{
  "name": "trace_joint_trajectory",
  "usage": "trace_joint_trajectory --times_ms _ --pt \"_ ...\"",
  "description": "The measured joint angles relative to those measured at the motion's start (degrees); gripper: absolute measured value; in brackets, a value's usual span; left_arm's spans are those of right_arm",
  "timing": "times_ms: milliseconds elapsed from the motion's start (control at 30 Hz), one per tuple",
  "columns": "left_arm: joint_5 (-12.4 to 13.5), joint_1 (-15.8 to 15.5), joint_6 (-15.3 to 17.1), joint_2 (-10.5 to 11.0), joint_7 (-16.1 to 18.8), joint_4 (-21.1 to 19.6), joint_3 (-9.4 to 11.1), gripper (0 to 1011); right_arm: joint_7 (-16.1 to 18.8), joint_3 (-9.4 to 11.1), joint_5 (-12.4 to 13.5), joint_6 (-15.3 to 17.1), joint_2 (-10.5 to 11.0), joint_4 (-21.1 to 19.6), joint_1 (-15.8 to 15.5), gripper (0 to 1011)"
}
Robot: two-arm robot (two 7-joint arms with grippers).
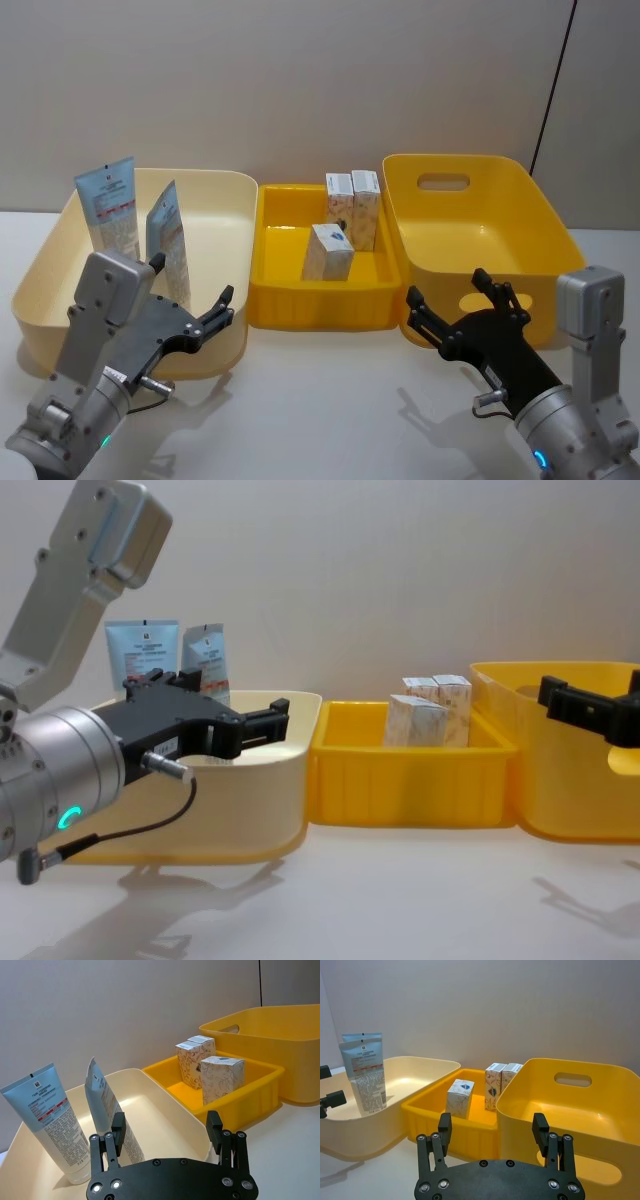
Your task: Bimanual collaborative sorting of washing and personal care products
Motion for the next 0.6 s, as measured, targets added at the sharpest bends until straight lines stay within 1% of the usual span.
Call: trace_joint_trajectory --times_ms 600 --pt "0.00 0.00 0.00 0.00 0.00 0.00 0.00 1002 0.00 0.00 0.00 0.00 0.00 0.00 0.00 1001"
